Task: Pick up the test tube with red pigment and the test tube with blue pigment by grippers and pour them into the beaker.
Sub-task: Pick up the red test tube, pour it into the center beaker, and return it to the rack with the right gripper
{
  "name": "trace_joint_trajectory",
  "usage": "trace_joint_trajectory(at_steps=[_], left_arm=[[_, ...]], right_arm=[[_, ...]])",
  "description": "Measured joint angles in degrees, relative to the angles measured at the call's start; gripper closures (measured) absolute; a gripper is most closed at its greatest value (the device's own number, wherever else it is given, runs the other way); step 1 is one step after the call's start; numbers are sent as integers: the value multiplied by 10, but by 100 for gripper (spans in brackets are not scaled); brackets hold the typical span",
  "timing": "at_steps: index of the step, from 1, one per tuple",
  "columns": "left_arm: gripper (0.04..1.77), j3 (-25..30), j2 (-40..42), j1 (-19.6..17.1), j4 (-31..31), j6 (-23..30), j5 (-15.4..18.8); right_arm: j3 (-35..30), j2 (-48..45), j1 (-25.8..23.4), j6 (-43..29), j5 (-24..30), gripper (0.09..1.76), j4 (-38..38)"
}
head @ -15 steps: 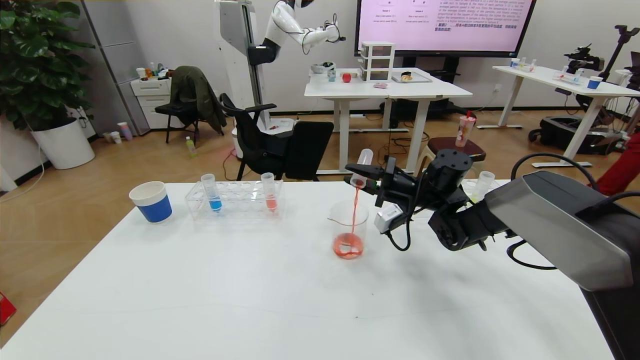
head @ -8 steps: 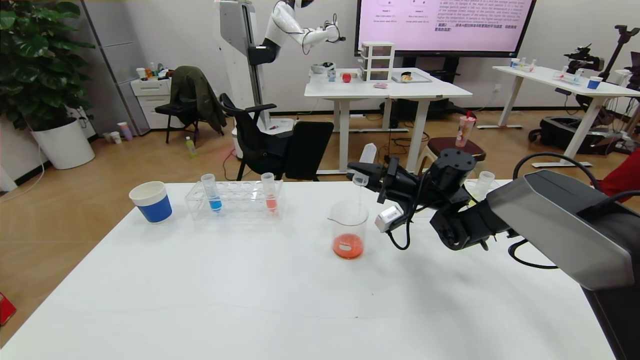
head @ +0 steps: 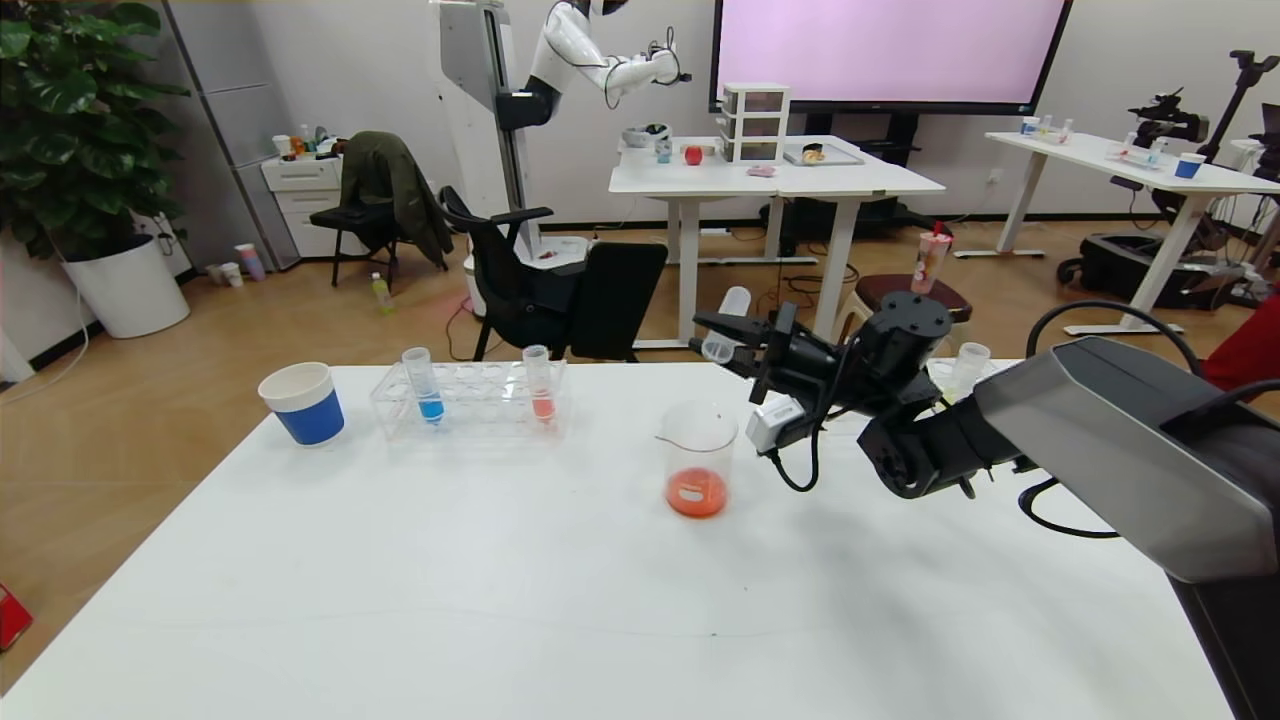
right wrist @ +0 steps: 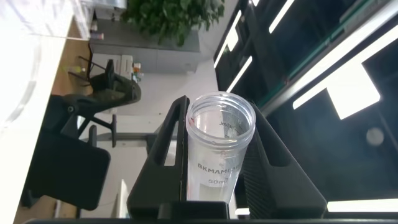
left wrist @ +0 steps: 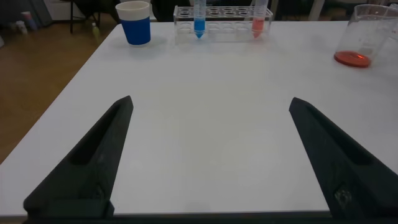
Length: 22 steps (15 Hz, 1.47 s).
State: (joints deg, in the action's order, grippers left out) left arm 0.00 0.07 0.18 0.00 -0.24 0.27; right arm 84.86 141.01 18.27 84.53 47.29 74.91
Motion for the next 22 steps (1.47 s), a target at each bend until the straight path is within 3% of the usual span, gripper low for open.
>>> trace_joint_trajectory(at_steps=[3,8,11,13,16,22], left_arm=[[6,0,0,0,0,0,0],[6,0,0,0,0,0,0],[6,0,0,0,0,0,0],[6,0,0,0,0,0,0],[6,0,0,0,0,0,0],[6,0,0,0,0,0,0]], right_arm=[[-8,-26,0,-183,-77,134,54],[-86,-83,15,-475,-286,134,103],[-153,-130,28,-601,-389,134,76],[-209,-176,36,-671,-446,134,9],[-279,-255,48,-796,-479,134,-104],[-351,-334,34,-815,-483,134,-112]])
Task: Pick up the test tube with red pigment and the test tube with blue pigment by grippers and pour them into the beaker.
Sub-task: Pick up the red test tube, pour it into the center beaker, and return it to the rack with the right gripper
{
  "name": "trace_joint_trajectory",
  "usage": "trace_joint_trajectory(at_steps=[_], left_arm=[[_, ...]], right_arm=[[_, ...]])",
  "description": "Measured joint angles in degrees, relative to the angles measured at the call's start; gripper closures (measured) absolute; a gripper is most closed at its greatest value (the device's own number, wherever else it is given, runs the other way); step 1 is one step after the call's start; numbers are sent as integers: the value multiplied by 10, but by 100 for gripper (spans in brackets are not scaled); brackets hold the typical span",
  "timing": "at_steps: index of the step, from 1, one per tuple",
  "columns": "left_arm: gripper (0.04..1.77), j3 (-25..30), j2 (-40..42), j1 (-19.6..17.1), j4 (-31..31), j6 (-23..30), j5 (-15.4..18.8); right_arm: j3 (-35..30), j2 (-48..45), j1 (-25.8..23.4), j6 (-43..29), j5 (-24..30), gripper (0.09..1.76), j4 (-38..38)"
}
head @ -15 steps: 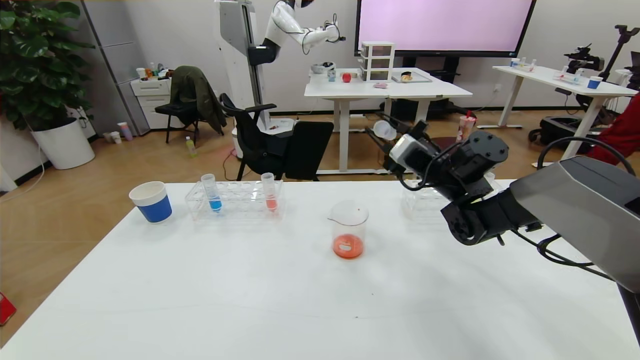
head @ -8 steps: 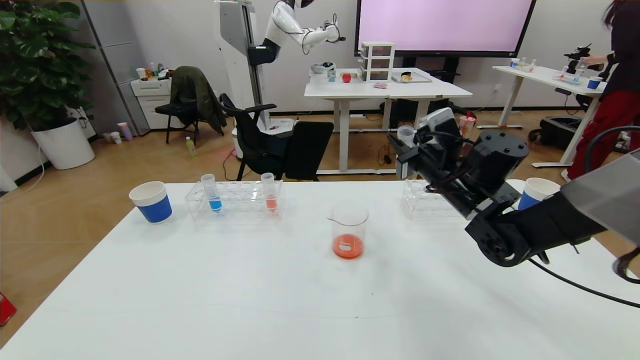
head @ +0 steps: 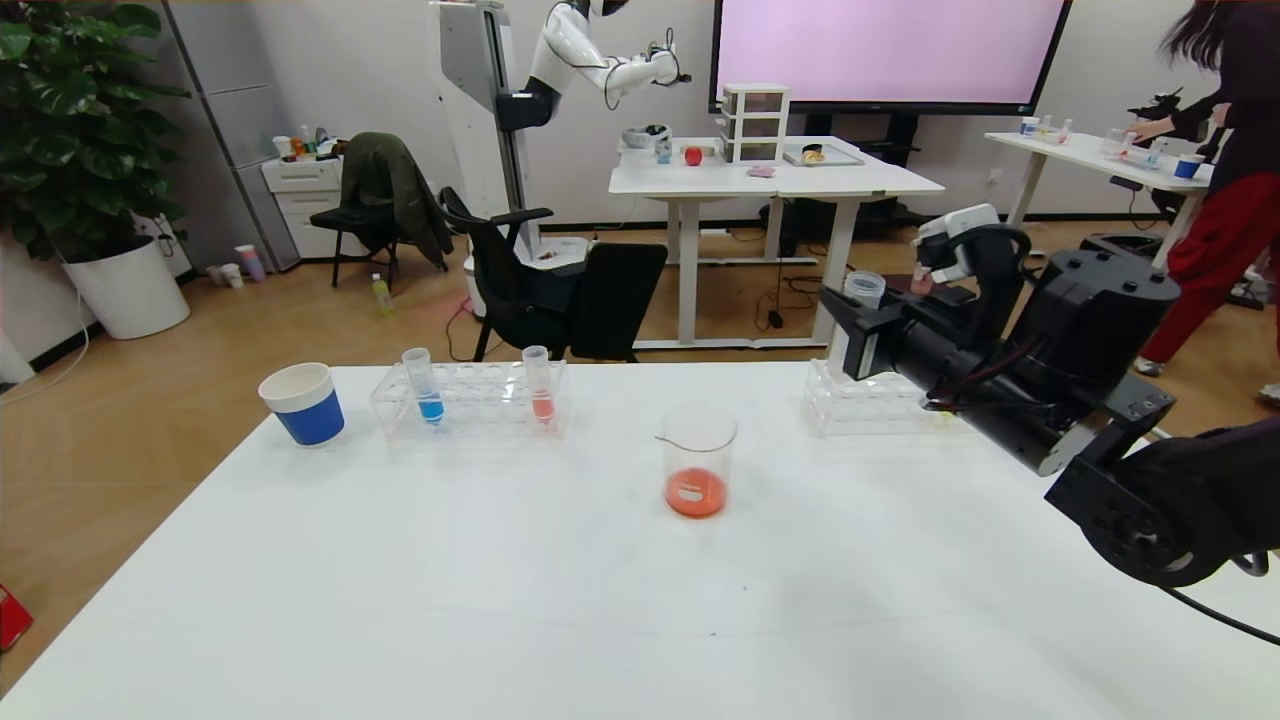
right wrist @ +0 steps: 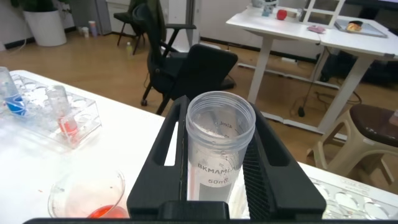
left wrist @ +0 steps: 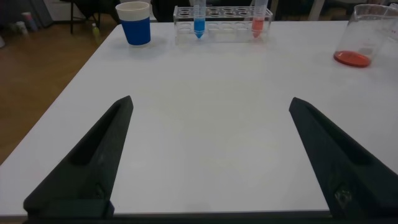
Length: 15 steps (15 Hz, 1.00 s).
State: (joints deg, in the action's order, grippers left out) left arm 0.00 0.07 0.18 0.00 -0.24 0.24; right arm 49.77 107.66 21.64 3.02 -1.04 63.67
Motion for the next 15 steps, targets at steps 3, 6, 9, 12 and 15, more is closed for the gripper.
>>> trace_joint_trajectory(at_steps=[3,6,9,12,15], left_arm=[[6,0,0,0,0,0,0],[6,0,0,0,0,0,0],[6,0,0,0,0,0,0],[6,0,0,0,0,0,0],[6,0,0,0,0,0,0]], right_arm=[[6,-11,-57,0,0,134,-3],[16,-15,-149,3,2,134,-18],[36,-19,-247,4,18,134,-56],[65,-7,-339,8,44,134,-67],[91,29,-398,17,54,134,-63]])
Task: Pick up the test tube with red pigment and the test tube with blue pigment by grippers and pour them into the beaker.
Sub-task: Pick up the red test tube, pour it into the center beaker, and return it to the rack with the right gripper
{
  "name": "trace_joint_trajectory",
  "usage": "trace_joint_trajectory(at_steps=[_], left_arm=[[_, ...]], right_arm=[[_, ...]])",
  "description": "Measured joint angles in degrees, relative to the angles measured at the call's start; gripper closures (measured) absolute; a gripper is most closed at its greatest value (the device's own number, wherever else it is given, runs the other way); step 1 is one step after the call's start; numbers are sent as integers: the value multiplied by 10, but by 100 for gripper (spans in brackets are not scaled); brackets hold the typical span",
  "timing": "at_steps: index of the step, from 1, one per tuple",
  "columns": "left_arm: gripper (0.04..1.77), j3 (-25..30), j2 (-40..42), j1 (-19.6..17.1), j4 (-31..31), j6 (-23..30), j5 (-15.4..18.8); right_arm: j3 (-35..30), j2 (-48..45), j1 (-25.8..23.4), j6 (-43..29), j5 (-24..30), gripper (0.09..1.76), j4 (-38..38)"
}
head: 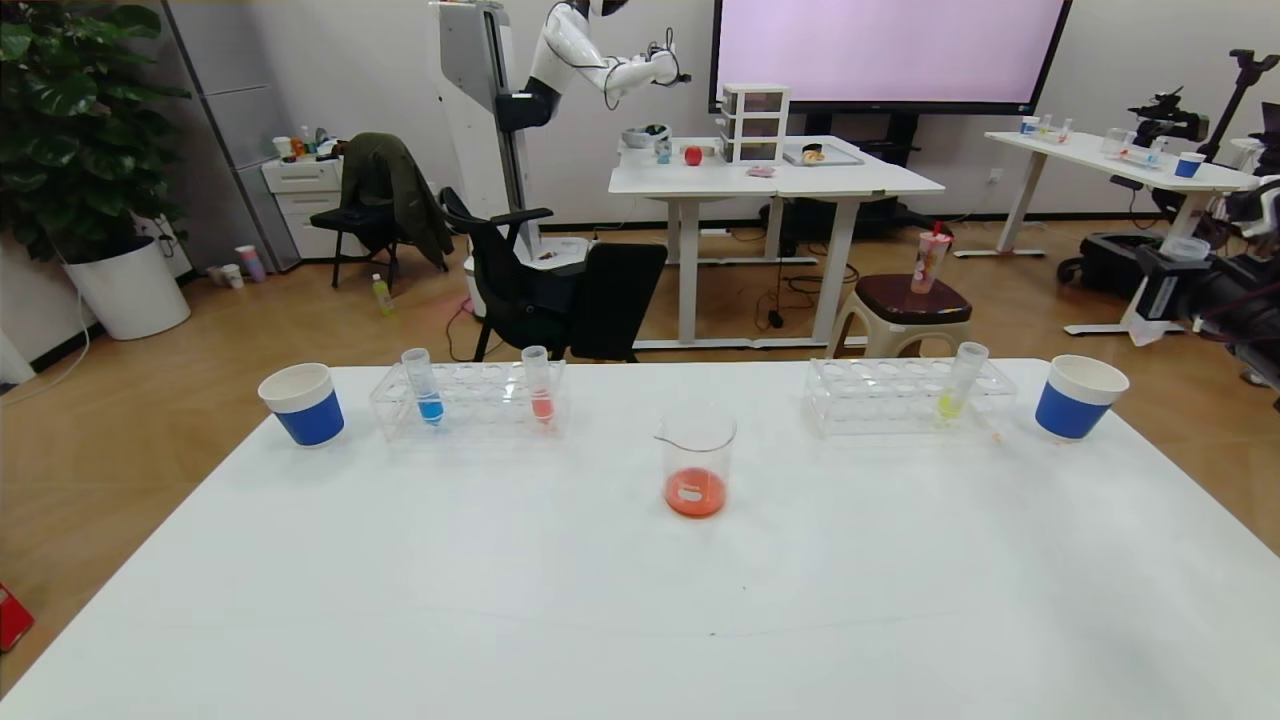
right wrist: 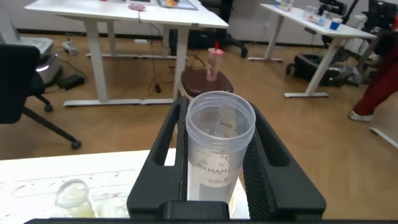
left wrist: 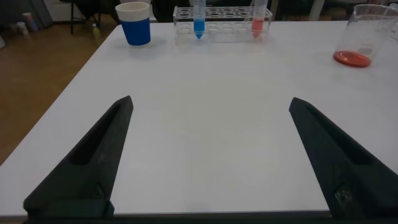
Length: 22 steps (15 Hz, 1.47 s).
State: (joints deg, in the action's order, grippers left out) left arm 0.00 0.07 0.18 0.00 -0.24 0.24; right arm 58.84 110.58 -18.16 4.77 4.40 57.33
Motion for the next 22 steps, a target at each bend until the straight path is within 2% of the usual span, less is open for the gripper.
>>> trace_joint_trajectory(at_steps=[4,10,19,20,21,22], left_arm=[[6,0,0,0,0,0,0],[6,0,0,0,0,0,0],[6,0,0,0,0,0,0],[6,0,0,0,0,0,0],[6,0,0,0,0,0,0],[6,0,0,0,0,0,0]], right_arm=[[36,64,-33,0,1,134,21],[68,173,-30,-2,1,134,100],[59,214,-19,-26,2,134,101],[57,215,-19,-27,2,131,101],[55,216,-19,-26,3,114,102],[55,216,-19,-27,2,83,103]])
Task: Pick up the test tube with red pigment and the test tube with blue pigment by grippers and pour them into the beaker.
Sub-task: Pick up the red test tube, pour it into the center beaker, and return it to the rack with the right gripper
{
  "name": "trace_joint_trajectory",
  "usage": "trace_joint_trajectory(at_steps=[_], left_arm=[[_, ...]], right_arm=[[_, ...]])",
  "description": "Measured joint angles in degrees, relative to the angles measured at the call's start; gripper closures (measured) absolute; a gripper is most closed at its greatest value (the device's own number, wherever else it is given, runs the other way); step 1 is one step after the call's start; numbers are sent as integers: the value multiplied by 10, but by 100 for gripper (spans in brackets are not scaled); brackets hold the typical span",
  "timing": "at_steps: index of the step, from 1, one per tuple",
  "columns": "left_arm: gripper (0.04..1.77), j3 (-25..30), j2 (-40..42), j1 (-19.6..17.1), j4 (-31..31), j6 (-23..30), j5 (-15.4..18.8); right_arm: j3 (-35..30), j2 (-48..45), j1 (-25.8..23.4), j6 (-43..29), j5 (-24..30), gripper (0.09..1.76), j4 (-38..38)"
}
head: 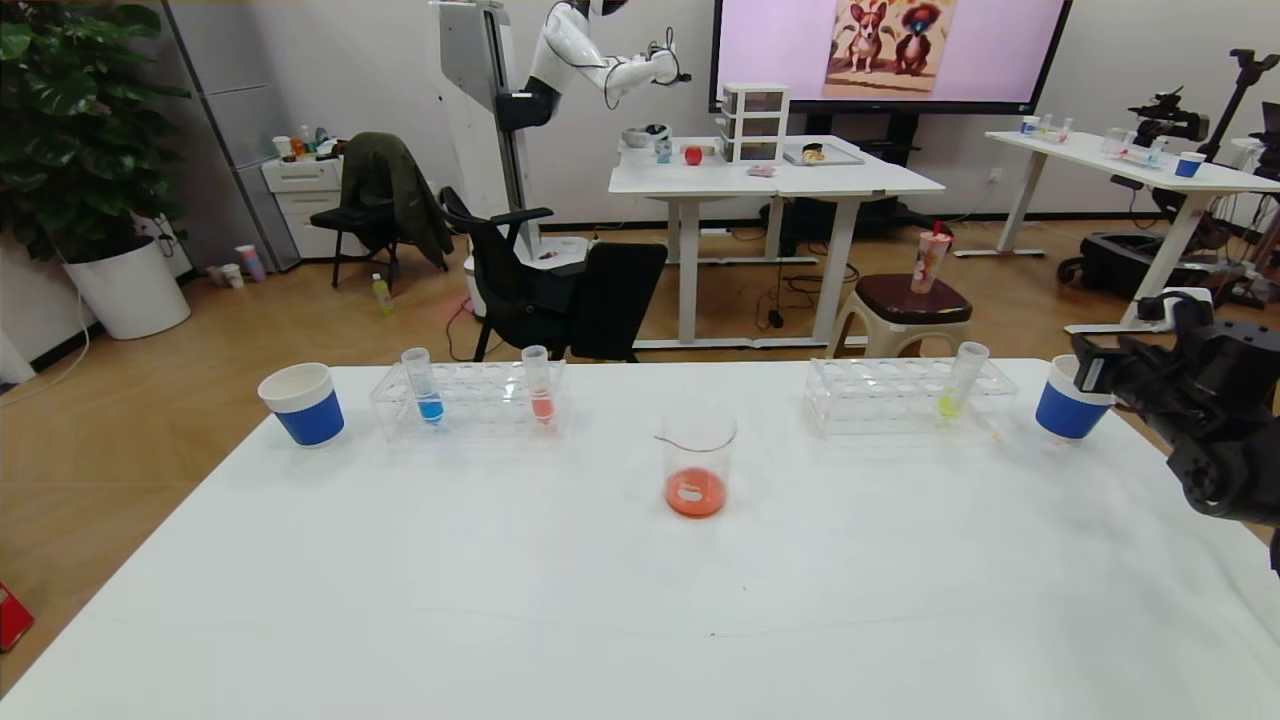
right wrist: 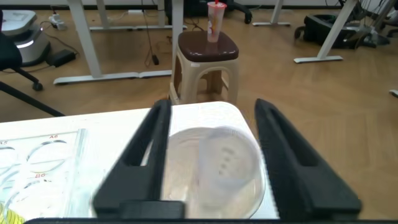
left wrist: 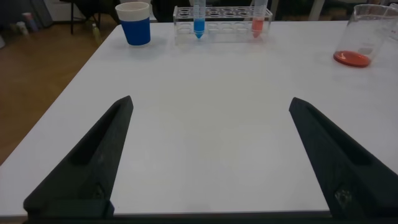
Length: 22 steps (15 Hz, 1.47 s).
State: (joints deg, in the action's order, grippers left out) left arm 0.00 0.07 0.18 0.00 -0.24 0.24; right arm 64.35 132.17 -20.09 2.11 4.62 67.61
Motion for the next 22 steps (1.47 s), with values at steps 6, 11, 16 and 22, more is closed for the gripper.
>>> trace_joint_trajectory(at_steps=[6,11,16,22], left_arm=[[6,0,0,0,0,0,0],[6,0,0,0,0,0,0],[6,0,0,0,0,0,0],[6,0,0,0,0,0,0]], right_arm=[[-5,-2,11,1,-2,11,24],[-19,-54,90,-1,-5,11,18],[-77,-152,240,-1,-64,11,6],[-139,-316,292,5,-85,11,-27]])
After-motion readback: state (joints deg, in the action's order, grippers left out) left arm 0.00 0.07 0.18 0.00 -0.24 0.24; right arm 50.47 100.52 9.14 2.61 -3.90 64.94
